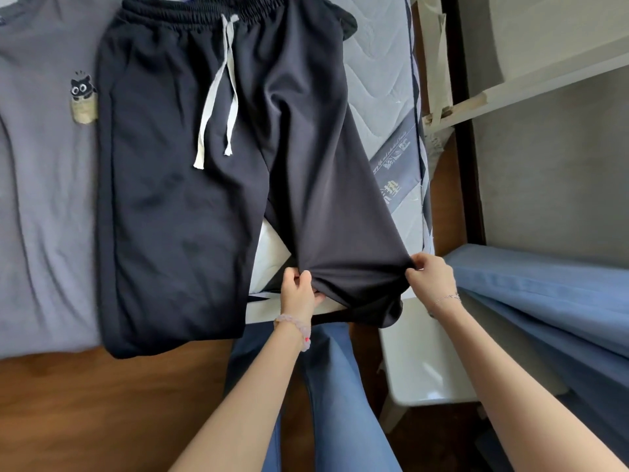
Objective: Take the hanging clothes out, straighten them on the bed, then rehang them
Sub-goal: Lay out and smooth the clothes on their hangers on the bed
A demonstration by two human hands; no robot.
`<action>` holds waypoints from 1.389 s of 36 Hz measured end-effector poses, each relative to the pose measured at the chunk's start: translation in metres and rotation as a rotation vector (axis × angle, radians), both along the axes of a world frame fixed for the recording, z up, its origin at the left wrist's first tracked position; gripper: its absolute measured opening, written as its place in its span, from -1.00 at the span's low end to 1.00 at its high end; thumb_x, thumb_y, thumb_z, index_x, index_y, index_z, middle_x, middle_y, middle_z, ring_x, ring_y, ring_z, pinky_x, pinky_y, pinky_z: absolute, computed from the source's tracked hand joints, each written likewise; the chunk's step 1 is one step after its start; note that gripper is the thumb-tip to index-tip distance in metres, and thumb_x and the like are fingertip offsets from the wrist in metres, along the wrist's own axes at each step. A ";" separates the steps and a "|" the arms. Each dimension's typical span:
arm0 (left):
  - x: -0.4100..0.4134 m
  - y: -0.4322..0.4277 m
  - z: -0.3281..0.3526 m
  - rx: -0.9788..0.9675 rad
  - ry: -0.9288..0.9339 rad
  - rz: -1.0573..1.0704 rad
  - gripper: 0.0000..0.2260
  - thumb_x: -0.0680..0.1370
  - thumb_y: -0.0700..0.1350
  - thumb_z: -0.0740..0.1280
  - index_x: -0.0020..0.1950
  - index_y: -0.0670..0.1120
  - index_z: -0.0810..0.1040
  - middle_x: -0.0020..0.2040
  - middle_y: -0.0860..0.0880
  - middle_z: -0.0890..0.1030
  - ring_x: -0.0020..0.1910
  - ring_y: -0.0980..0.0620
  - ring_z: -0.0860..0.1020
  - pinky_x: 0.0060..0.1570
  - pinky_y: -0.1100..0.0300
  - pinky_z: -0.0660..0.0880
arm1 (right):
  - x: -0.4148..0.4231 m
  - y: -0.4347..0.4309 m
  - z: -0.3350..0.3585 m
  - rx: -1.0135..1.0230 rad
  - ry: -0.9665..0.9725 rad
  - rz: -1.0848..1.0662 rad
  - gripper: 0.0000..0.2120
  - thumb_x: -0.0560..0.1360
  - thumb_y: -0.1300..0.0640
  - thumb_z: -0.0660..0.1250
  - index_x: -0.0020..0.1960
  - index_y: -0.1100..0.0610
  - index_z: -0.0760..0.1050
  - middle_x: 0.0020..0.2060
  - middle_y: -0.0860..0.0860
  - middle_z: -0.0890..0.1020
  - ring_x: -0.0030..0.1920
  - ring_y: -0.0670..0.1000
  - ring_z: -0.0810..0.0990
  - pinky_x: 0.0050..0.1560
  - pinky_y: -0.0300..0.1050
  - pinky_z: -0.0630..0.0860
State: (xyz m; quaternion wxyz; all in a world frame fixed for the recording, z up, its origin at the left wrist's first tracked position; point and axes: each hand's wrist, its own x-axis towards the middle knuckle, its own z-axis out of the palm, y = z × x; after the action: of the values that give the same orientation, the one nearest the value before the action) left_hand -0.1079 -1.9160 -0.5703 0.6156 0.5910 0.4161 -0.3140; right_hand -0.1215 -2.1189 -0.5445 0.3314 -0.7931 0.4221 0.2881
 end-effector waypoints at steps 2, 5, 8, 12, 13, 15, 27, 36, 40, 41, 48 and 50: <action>0.002 0.001 -0.001 -0.116 0.032 0.074 -0.93 0.60 -0.18 0.15 0.01 -0.16 0.40 0.08 -0.14 0.55 0.03 -0.03 0.55 0.06 0.06 0.55 | 0.002 0.006 -0.004 0.089 -0.007 -0.067 -0.83 0.49 0.37 0.14 -0.18 0.20 0.45 -0.26 0.13 0.50 -0.14 0.11 0.47 -0.04 0.02 0.55; 0.004 0.002 -0.005 -0.210 0.076 0.111 -0.77 0.58 -0.16 0.26 0.19 -0.22 0.39 0.11 -0.14 0.57 0.07 -0.04 0.56 0.06 0.12 0.52 | -0.002 0.013 -0.014 0.241 0.035 -0.185 -0.84 0.57 0.33 0.05 -0.08 0.23 0.40 -0.20 0.12 0.45 -0.10 0.11 0.43 0.13 0.18 0.58; 0.000 0.004 -0.009 -0.258 0.122 0.001 -0.57 0.47 -0.21 0.41 0.30 -0.29 0.41 0.20 -0.18 0.58 0.16 -0.08 0.57 0.13 0.11 0.50 | -0.010 0.016 -0.017 0.278 0.015 -0.213 -0.81 0.60 0.27 0.06 -0.16 0.15 0.35 -0.26 0.07 0.38 -0.18 0.06 0.37 -0.14 -0.05 0.39; -0.008 0.001 -0.006 -0.235 0.110 -0.373 -0.85 0.50 -0.24 0.36 0.05 -0.10 0.58 0.10 -0.10 0.63 0.16 -0.05 0.56 0.27 0.07 0.44 | -0.026 0.020 -0.014 0.423 -0.048 -0.230 -0.94 0.61 0.23 0.25 -0.02 0.16 0.47 -0.25 0.00 0.51 -0.23 -0.07 0.48 -0.27 -0.24 0.44; -0.009 -0.001 -0.006 -0.210 0.093 -0.405 -0.89 0.51 -0.23 0.35 0.00 -0.07 0.58 0.08 -0.12 0.62 0.15 -0.05 0.56 0.28 0.05 0.44 | -0.031 0.022 -0.014 0.376 -0.057 -0.154 -0.94 0.57 0.29 0.28 -0.06 0.17 0.47 -0.30 -0.01 0.49 -0.26 -0.05 0.46 -0.32 -0.27 0.41; -0.011 -0.001 -0.010 -0.156 0.047 -0.436 -0.89 0.52 -0.21 0.33 0.02 -0.06 0.56 0.09 -0.14 0.61 0.14 -0.07 0.54 0.29 0.01 0.43 | -0.039 0.027 -0.016 0.205 -0.061 0.025 -0.82 0.50 0.36 0.27 -0.23 0.17 0.39 -0.40 0.00 0.41 -0.27 0.03 0.40 -0.36 -0.18 0.30; -0.026 0.000 -0.009 -0.184 -0.054 -0.259 -0.57 0.58 -0.25 0.21 0.44 -0.20 0.23 0.33 -0.24 0.46 0.30 -0.16 0.47 0.27 -0.14 0.44 | -0.065 0.076 -0.027 0.097 0.144 -0.121 -0.75 0.45 0.30 0.30 0.02 0.13 0.28 0.14 0.15 0.50 0.04 0.18 0.50 0.04 0.01 0.45; -0.020 0.021 -0.016 -0.042 -0.180 -0.320 -0.66 0.55 -0.25 0.24 0.32 -0.18 0.33 0.21 -0.12 0.54 0.20 -0.11 0.52 0.27 -0.18 0.41 | -0.115 0.063 -0.038 -0.012 -0.025 -0.273 -0.81 0.49 0.40 0.18 -0.26 0.21 0.35 -0.32 0.15 0.44 -0.20 0.13 0.37 -0.26 -0.07 0.26; -0.018 0.043 -0.006 0.034 -0.241 -0.388 -0.66 0.57 -0.25 0.21 0.34 -0.19 0.34 0.23 -0.10 0.51 0.26 -0.09 0.48 0.34 -0.09 0.37 | -0.124 0.042 -0.021 0.147 -0.233 -0.447 -0.82 0.41 0.42 0.12 -0.28 0.20 0.28 -0.39 0.05 0.21 -0.30 0.03 0.16 -0.44 -0.15 0.09; -0.018 0.047 -0.003 0.012 -0.236 -0.395 -0.69 0.57 -0.22 0.22 0.31 -0.16 0.36 0.19 -0.09 0.53 0.24 -0.10 0.50 0.31 -0.11 0.40 | -0.125 0.039 -0.018 0.172 -0.247 -0.455 -0.86 0.39 0.40 0.11 -0.24 0.20 0.31 -0.36 0.06 0.21 -0.32 0.01 0.15 -0.43 -0.16 0.09; -0.027 0.069 0.011 -0.227 -0.024 -0.190 -0.55 0.52 -0.09 0.36 0.35 -0.23 0.37 0.26 -0.13 0.53 0.19 -0.07 0.55 0.29 0.00 0.43 | -0.126 0.051 -0.007 0.306 -0.162 -0.457 -0.79 0.44 0.34 0.10 -0.30 0.09 0.26 -0.37 0.07 0.27 -0.31 0.02 0.24 -0.30 -0.12 0.12; -0.031 0.075 -0.002 -0.212 0.011 -0.186 -0.32 0.34 0.07 0.52 0.33 -0.22 0.41 0.26 -0.11 0.56 0.18 -0.06 0.56 0.29 0.01 0.43 | -0.125 0.054 -0.002 0.379 -0.155 -0.481 -0.85 0.36 0.19 0.21 -0.34 0.06 0.27 -0.36 0.04 0.32 -0.26 0.05 0.27 -0.26 -0.10 0.15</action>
State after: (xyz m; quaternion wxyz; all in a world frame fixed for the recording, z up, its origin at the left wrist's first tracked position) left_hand -0.1393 -1.8408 -0.5728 0.6404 0.5569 0.3274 -0.4154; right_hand -0.2460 -2.0648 -0.5466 0.5629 -0.6144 0.5098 0.2138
